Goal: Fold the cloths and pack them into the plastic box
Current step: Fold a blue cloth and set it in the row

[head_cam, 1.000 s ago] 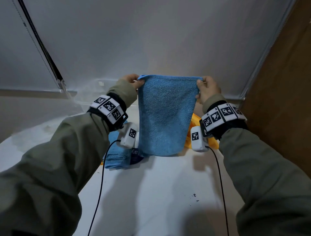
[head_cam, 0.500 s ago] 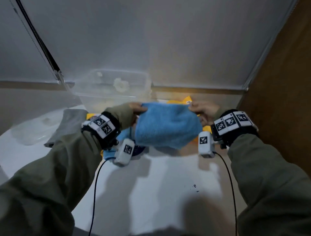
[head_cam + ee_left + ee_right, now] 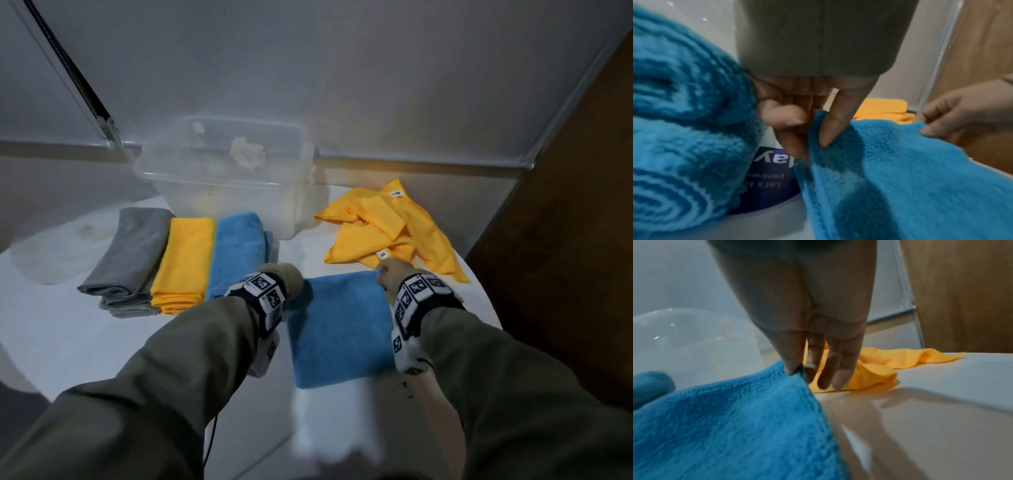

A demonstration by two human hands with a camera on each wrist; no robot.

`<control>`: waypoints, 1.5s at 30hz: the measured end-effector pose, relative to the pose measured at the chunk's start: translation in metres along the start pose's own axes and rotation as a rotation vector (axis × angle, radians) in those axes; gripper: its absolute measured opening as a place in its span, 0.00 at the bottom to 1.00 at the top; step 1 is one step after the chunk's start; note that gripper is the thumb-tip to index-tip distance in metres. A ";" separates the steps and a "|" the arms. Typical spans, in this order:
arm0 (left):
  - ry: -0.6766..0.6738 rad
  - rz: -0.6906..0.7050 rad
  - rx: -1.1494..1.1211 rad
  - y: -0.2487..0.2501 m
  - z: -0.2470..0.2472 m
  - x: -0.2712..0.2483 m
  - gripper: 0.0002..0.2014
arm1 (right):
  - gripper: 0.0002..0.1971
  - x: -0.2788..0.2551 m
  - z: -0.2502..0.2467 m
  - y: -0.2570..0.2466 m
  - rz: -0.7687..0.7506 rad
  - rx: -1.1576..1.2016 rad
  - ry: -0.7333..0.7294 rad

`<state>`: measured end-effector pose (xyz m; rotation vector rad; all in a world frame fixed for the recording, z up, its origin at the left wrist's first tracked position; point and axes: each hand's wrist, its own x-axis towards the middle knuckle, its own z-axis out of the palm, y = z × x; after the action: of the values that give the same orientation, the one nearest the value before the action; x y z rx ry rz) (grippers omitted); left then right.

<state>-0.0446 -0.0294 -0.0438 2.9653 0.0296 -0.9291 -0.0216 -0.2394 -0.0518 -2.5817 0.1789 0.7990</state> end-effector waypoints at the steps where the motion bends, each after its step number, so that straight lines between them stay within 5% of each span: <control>1: 0.040 -0.003 0.012 0.006 0.002 0.004 0.18 | 0.03 0.004 0.001 -0.005 -0.013 -0.066 0.029; 7: 0.017 0.058 -0.021 0.020 0.019 0.034 0.25 | 0.29 0.021 0.025 -0.014 0.061 -0.145 0.014; 11: 0.038 0.161 -0.149 0.033 0.021 0.036 0.26 | 0.25 0.024 0.030 -0.014 0.066 -0.075 0.021; 15: -0.024 0.232 -0.340 0.039 0.010 0.044 0.47 | 0.14 0.025 0.025 -0.017 -0.250 0.393 0.009; 19: 0.005 0.301 -0.365 0.030 -0.014 0.044 0.26 | 0.22 0.012 0.011 -0.019 -0.376 0.570 0.088; 22: -0.016 0.412 -0.702 0.012 -0.035 0.036 0.18 | 0.32 0.008 0.002 -0.008 -0.305 0.364 -0.048; 26: 0.144 0.380 -0.966 -0.015 -0.056 0.026 0.19 | 0.21 0.002 -0.017 -0.008 -0.244 0.181 -0.063; 30: 0.323 0.264 -1.004 -0.032 -0.071 0.012 0.23 | 0.13 -0.018 -0.040 -0.042 -0.279 0.379 0.080; 33: 0.527 0.211 -1.035 -0.035 -0.082 -0.005 0.16 | 0.07 -0.035 -0.053 -0.079 -0.264 0.465 0.168; 37: 0.792 0.139 -0.946 -0.037 -0.092 -0.031 0.10 | 0.11 -0.055 -0.062 -0.127 -0.258 0.631 0.226; 42: 0.867 0.327 -1.079 -0.042 -0.093 -0.053 0.13 | 0.16 -0.087 -0.063 -0.180 -0.311 0.946 0.084; 45: 0.753 0.548 -1.241 -0.053 -0.092 -0.066 0.19 | 0.19 -0.099 -0.058 -0.200 -0.392 1.079 0.031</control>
<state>-0.0482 0.0265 0.0677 1.7852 -0.1289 0.2771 -0.0250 -0.0851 0.1191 -1.5284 0.0699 0.3454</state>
